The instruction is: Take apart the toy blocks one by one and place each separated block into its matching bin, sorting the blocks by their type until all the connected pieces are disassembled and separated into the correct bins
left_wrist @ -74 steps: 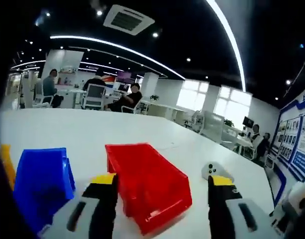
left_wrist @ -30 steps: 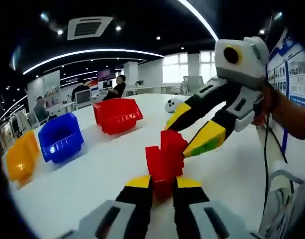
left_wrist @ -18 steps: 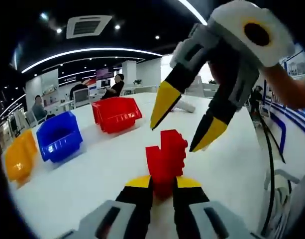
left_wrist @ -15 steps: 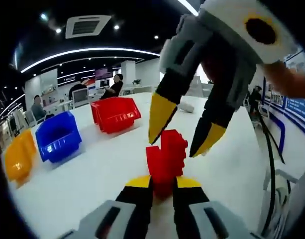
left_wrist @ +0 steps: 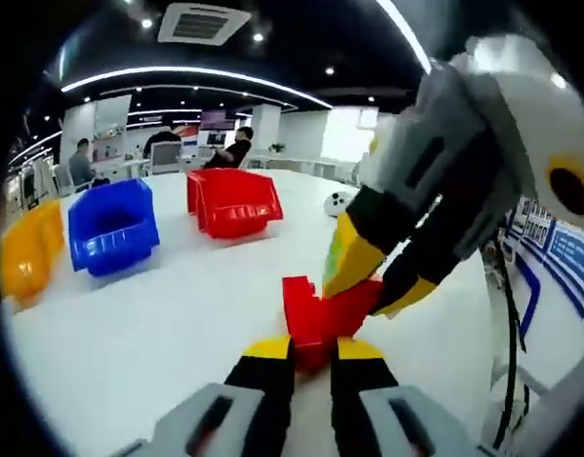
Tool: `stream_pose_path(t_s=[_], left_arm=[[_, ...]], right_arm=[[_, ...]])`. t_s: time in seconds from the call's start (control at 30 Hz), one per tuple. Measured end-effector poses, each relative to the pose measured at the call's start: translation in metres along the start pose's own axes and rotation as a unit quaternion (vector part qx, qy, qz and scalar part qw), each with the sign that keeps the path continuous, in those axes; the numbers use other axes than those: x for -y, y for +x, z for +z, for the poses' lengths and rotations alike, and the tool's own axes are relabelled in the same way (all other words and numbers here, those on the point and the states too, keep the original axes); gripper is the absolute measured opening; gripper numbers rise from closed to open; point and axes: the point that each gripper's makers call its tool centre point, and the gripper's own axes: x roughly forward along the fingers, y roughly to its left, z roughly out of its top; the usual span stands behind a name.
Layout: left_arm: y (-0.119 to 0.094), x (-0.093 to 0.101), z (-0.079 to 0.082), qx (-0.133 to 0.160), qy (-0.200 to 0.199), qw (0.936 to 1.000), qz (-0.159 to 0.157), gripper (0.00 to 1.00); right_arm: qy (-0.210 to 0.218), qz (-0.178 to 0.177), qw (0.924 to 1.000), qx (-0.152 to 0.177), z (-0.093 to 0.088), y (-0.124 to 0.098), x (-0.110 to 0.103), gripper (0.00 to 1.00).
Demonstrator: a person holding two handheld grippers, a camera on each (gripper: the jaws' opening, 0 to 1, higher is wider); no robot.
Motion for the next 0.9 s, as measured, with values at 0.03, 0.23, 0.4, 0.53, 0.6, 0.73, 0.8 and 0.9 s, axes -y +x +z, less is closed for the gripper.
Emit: stream_pose_path(t_s=[0.03, 0.23, 0.4, 0.53, 0.6, 0.73, 0.8, 0.9], left_arm=[[0.0, 0.0, 0.0, 0.003, 0.005, 1.0, -0.003, 0.15], [0.0, 0.006, 0.001, 0.01, 0.021, 0.9997, -0.004, 0.16], [0.0, 0.006, 0.001, 0.013, 0.016, 0.9998, -0.004, 0.16], [-0.001, 0.005, -0.001, 0.013, 0.013, 0.9998, 0.0, 0.16], [0.0, 0.006, -0.001, 0.011, 0.019, 0.9998, 0.005, 0.16], [0.002, 0.008, -0.002, 0.008, 0.034, 0.9994, 0.006, 0.16], [0.003, 0.009, -0.002, 0.001, 0.044, 0.999, 0.006, 0.16], [0.003, 0.009, -0.003, -0.003, 0.05, 0.9987, 0.007, 0.16]], right_arm=[[-0.004, -0.015, 0.9999, -0.001, 0.0, -0.001, 0.001, 0.18], [0.017, -0.064, 0.9978, 0.011, -0.002, -0.004, -0.005, 0.18], [0.103, -0.092, 0.9889, 0.054, -0.008, -0.021, -0.016, 0.18], [0.273, -0.121, 0.9338, 0.197, -0.006, -0.04, -0.014, 0.18], [0.346, -0.151, 0.8879, 0.262, -0.013, -0.05, -0.002, 0.18], [0.461, -0.223, 0.7675, 0.386, -0.029, -0.074, 0.029, 0.18], [0.494, -0.256, 0.7162, 0.421, -0.045, -0.079, 0.042, 0.18], [0.552, -0.306, 0.6249, 0.459, -0.078, -0.082, 0.064, 0.18]])
